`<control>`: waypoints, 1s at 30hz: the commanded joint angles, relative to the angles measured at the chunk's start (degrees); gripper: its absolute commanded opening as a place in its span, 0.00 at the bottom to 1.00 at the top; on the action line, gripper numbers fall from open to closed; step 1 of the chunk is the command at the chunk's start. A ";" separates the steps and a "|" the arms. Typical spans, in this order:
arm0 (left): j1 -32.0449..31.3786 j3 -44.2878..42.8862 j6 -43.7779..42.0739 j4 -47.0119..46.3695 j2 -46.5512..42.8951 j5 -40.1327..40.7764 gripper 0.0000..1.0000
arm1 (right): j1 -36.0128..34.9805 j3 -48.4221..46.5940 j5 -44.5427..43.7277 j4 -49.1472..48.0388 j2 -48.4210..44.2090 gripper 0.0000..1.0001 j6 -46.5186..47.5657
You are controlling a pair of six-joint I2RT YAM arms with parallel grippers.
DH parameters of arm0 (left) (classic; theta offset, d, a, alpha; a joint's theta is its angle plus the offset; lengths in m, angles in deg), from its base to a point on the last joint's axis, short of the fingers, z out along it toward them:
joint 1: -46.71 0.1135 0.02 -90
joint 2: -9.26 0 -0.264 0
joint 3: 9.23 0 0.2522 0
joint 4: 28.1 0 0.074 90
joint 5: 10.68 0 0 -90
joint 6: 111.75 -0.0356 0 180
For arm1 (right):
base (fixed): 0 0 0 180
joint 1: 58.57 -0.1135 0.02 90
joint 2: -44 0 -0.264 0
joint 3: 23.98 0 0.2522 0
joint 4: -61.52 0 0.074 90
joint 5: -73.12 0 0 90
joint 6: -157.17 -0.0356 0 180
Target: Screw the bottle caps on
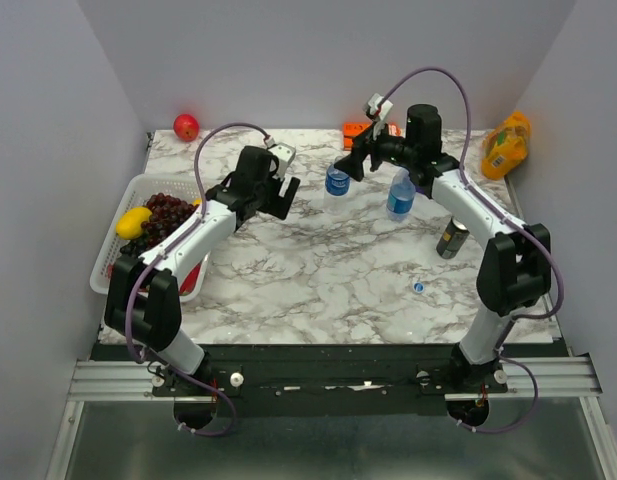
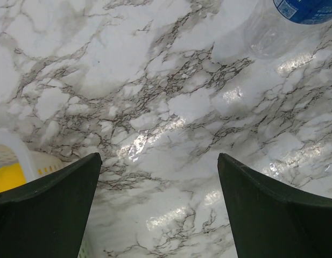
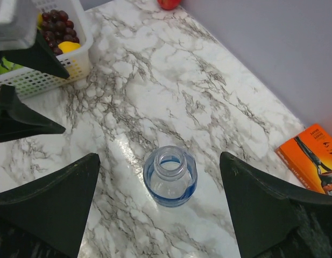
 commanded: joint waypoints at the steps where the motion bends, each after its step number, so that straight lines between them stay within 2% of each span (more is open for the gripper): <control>1: 0.74 -5.14 -4.89 6.02 -2.85 2.84 0.99 | -1.22 -4.08 -2.25 0.80 4.51 0.99 -0.06; 3: 1.87 -7.34 -5.95 9.63 -2.24 0.48 0.99 | -1.58 -4.96 -2.96 0.71 5.83 0.99 0.21; 4: 2.49 -7.53 -7.44 12.61 -2.58 -2.23 0.99 | -1.75 -5.14 -3.14 -0.94 6.45 0.95 -0.32; 5: 3.28 -7.53 -8.32 13.69 -3.20 -5.91 0.99 | -1.75 -5.23 -3.14 -1.48 7.76 0.93 -0.93; 6: 4.07 -7.01 -9.55 14.65 -4.68 -14.21 0.99 | -1.84 -5.23 -3.14 -2.27 8.21 0.90 -1.63; 10: 5.22 -7.09 -5.89 15.99 -6.10 -19.39 0.99 | -2.37 -3.83 -2.96 -5.96 9.44 0.72 -1.82; 11: 5.48 -6.83 -1.78 15.02 -6.63 -20.27 0.99 | -2.46 -3.74 -2.96 -6.23 9.62 0.63 -1.90; 12: 5.66 -6.48 0.18 13.88 -7.24 -20.45 0.99 | -2.46 -3.56 -2.70 -6.67 9.88 0.59 -1.82; 16: 5.57 -5.42 3.45 9.40 -6.72 -22.54 0.99 | -2.81 -2.77 -1.73 -6.67 10.24 0.36 -1.03; 17: 5.49 -4.98 2.93 8.35 -6.63 -23.08 0.99 | -2.81 -2.60 -1.21 -6.58 9.89 0.18 -1.11; 19: 5.48 -1.23 1.09 1.70 -8.38 -25.10 0.99 | -2.81 -2.51 -1.29 -6.14 8.40 0.00 -2.07; 21: 5.48 2.91 -1.55 -4.73 -11.53 -31.50 0.99 | -2.81 -3.20 -0.42 -5.10 7.17 0.00 -4.26; 22: 5.48 6.76 -3.65 -11.03 -12.25 -33.87 0.99 | -2.72 -4.08 0.89 -4.22 5.85 0.00 -4.97; 23: 5.40 8.10 -4.98 -13.35 -12.69 -37.46 0.99 | -2.63 -4.96 4.12 -3.17 5.49 0.00 -5.85; 26: 3.29 7.68 -9.29 -14.78 -11.03 -38.64 0.99 | -2.72 -6.99 9.58 -0.69 3.30 0.00 -10.15; 30: 2.06 6.18 -7.64 -17.23 -6.90 -38.03 0.99 | -2.72 -8.13 13.73 -0.87 1.89 0.00 -15.86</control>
